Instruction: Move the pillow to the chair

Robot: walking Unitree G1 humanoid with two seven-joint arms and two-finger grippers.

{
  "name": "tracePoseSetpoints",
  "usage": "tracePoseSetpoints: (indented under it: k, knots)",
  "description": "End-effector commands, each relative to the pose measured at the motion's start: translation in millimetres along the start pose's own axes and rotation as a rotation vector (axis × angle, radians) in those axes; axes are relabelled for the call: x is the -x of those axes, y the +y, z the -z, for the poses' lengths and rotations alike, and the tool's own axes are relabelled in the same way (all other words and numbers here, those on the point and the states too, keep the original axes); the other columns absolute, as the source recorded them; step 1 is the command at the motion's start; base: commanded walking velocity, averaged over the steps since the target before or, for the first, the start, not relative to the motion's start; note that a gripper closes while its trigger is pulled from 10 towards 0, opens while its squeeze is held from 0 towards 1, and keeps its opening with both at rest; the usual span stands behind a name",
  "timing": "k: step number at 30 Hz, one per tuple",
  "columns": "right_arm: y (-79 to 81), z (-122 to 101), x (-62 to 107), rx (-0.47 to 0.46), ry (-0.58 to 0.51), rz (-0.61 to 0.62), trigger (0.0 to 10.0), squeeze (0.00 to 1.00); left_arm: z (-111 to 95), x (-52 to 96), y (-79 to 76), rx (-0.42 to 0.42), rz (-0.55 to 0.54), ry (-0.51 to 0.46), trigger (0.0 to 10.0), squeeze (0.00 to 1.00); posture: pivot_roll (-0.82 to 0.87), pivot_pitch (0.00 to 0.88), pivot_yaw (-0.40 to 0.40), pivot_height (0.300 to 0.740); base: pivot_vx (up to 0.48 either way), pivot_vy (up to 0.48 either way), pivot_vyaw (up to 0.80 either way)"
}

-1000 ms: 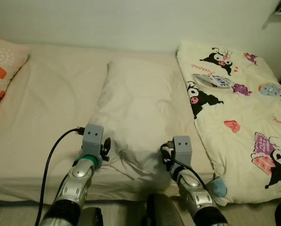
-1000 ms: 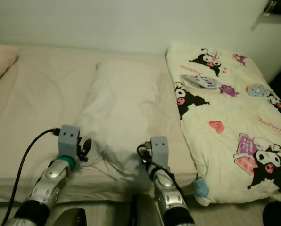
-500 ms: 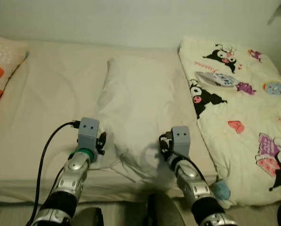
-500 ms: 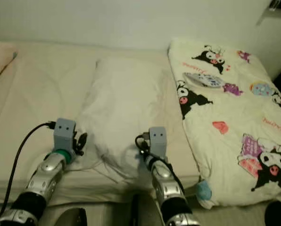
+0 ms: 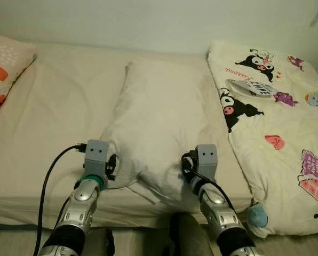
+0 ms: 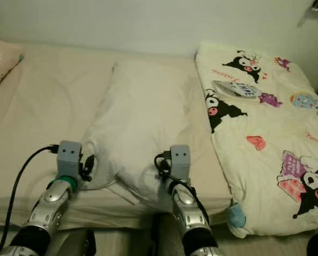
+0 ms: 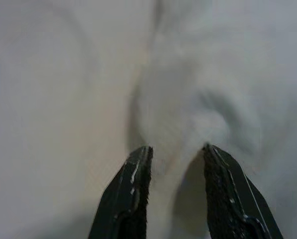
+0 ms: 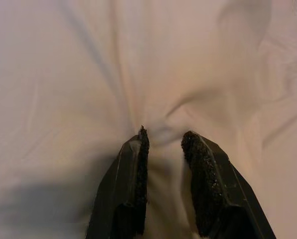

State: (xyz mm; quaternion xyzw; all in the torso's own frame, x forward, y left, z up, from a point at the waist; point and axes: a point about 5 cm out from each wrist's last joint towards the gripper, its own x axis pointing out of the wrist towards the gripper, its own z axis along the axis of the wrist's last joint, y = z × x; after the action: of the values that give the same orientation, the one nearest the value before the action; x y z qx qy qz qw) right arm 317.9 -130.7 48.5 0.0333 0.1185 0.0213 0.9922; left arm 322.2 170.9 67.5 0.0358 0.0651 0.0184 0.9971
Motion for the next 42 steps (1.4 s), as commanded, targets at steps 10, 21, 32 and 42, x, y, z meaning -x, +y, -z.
tracePoseSetpoints:
  k: [10,21,32,42]
  knots:
    - [-36.6,-38,-14.5,-0.163,-0.117,0.157,10.0,1.0,-13,-11.6,15.7,0.112,0.002,-0.078,10.0,1.0,-0.05,0.074,-0.025,0.585,0.0,0.0,0.0]
    - [-38.8,-53,-25.5,-0.527,-0.141,0.112,10.0,1.0,-41,-35.1,24.1,0.295,0.083,-0.105,10.0,1.0,-0.12,0.196,0.028,0.585,0.0,0.0,0.0]
    - [-32.6,-58,-27.7,-0.654,-0.185,0.071,10.0,1.0,-52,-45.9,40.7,0.467,0.076,-0.058,10.0,1.0,-0.19,0.293,0.084,0.585,0.0,0.0,0.0]
    - [14.3,-57,-25.7,-0.911,-0.177,-0.111,10.0,1.0,-37,-44.1,5.7,0.826,0.225,0.008,10.0,1.0,-0.28,0.304,0.08,0.585,0.0,0.0,0.0]
